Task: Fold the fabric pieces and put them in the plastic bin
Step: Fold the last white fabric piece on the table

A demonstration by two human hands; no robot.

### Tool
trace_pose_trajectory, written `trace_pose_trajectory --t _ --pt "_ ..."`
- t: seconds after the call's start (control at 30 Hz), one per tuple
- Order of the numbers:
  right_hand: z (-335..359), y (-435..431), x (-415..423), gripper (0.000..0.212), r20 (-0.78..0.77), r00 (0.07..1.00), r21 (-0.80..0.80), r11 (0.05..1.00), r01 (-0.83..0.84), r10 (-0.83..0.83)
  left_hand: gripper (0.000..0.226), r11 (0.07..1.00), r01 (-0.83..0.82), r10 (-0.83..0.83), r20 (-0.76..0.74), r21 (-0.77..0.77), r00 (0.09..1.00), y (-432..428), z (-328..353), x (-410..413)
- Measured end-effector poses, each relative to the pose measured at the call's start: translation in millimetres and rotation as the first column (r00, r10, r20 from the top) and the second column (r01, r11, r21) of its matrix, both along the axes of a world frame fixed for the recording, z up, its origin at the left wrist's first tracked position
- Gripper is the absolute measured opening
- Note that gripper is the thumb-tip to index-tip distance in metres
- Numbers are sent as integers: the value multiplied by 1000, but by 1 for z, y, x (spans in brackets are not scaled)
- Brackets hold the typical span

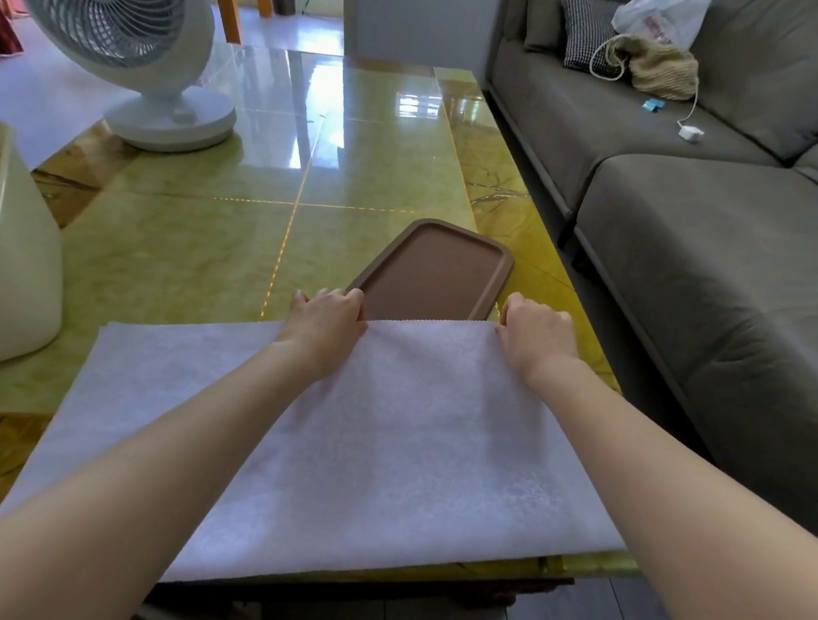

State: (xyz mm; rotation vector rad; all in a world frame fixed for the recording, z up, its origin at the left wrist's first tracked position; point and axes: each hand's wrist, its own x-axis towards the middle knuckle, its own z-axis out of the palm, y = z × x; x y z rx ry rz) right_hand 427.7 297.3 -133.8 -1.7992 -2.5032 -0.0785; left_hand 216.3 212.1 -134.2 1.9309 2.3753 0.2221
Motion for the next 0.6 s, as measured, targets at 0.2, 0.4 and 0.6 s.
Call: trace_pose_trajectory --t 0.2,0.4,0.6 --pt "1 -27 -16 27 -143 982 48 991 -122 128 26 999 -9 10 -23 34 1000 -7 3 7" --pt "9 -114 -40 31 -388 868 -51 933 -357 311 19 993 77 -85 93 89 992 -59 4 33" --pt "-8 -184 -38 33 -361 874 -173 897 -407 327 19 999 -27 27 10 -31 1000 -119 -9 41"
